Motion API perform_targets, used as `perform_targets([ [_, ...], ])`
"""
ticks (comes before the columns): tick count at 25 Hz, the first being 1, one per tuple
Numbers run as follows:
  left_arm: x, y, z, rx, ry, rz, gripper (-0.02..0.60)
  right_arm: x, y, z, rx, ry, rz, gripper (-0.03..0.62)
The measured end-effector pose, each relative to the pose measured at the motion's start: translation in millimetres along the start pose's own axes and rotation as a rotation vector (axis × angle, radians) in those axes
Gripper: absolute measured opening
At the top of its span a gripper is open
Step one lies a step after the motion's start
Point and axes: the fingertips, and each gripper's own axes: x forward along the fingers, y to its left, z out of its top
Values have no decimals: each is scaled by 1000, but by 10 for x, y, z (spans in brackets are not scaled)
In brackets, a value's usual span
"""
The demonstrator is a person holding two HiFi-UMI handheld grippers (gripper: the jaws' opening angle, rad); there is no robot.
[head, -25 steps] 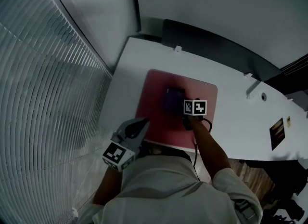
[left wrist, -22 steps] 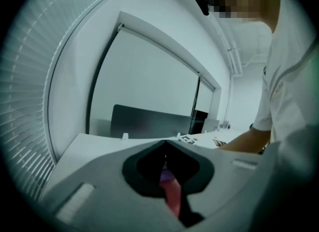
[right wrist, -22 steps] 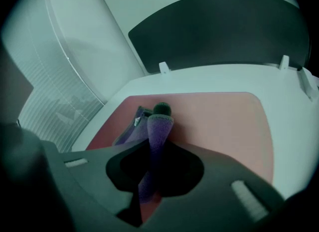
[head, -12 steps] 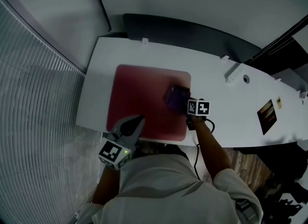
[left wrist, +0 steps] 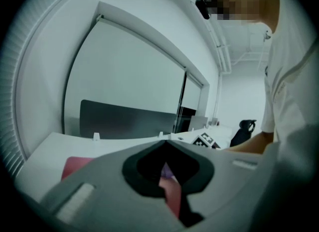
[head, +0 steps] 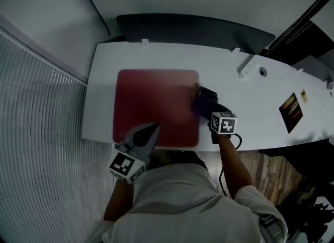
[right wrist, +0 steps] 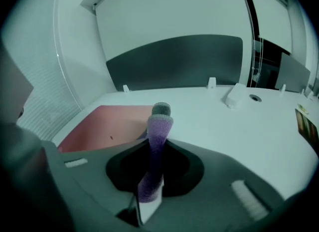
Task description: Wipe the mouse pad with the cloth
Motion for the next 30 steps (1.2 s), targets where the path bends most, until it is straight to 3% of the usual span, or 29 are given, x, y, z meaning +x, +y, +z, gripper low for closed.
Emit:
perform_targets([
  [4,-195,150,56,-9,-4,14,0,-282,579,183,-27,-92,82,46],
  [9,-751,511,-14,-15,-19,55,0,-339,1795,333,-162,-130,245,48],
  [15,-1600,922,-123,-1,-23,131,0,-132,3265,351,-174,-111,453,46],
  [20,-2327,1230,-165,-25,-32,239,0,213,4415,60,-217,-13,606,48],
  [25,-2863,1482,-392,-36,-32,264,0,834,5064,-239,-176,89,595,48],
  [30,-3048,1574,-430,-60,-42,258,0,1233,4971,-420,-178,189,465,48],
])
